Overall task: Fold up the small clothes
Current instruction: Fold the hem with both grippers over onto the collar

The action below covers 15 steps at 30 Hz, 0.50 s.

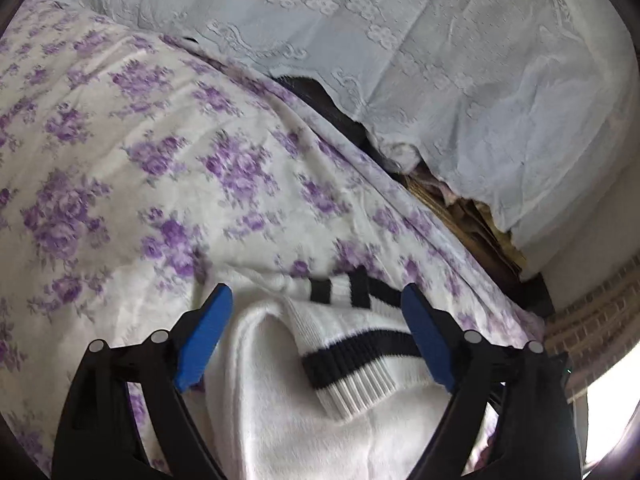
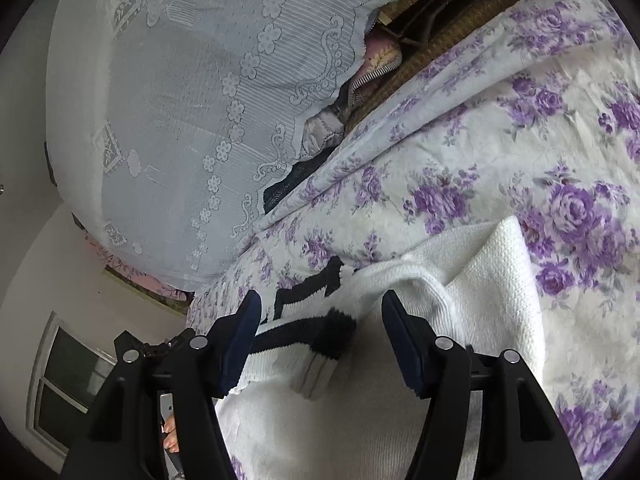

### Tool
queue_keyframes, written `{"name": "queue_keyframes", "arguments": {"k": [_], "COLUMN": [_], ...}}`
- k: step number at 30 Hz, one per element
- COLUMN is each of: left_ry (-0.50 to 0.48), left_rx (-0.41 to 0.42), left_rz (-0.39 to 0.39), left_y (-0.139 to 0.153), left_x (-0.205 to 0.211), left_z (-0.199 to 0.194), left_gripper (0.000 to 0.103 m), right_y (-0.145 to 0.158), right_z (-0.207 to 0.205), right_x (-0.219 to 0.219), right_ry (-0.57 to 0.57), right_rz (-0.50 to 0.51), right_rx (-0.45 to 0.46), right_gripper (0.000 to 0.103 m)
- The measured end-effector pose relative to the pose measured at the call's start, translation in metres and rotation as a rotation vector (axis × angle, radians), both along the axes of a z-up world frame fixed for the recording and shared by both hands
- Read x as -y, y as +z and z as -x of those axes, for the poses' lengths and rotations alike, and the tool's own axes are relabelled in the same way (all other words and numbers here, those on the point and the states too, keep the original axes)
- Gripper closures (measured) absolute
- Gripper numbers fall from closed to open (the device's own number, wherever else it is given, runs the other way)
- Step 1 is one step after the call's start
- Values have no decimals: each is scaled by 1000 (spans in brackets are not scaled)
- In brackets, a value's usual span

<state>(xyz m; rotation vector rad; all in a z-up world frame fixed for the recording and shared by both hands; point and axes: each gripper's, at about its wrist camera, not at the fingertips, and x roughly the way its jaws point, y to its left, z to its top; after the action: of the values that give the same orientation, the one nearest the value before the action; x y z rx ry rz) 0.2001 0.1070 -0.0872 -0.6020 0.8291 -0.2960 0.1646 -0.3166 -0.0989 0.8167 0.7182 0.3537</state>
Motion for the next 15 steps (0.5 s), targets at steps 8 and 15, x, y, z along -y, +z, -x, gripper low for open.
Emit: {"name": "queue_keyframes", "arguments": {"k": [8,15], "left_ry": [-330,-298], "left_rx": [-139,-113], "left_rz": [-47,-14], "left_y": [-12,-25], "left_x": [41,59], "left_z": [4,-21], "left_gripper": [17,11], "right_y": [11,11], "right_z": [12,-18], "right_x": [-37,-78], "right_ry": [178,281], "right_rz": [89,205], "right_rx": [-25,-56], "right_gripper": [39,38]}}
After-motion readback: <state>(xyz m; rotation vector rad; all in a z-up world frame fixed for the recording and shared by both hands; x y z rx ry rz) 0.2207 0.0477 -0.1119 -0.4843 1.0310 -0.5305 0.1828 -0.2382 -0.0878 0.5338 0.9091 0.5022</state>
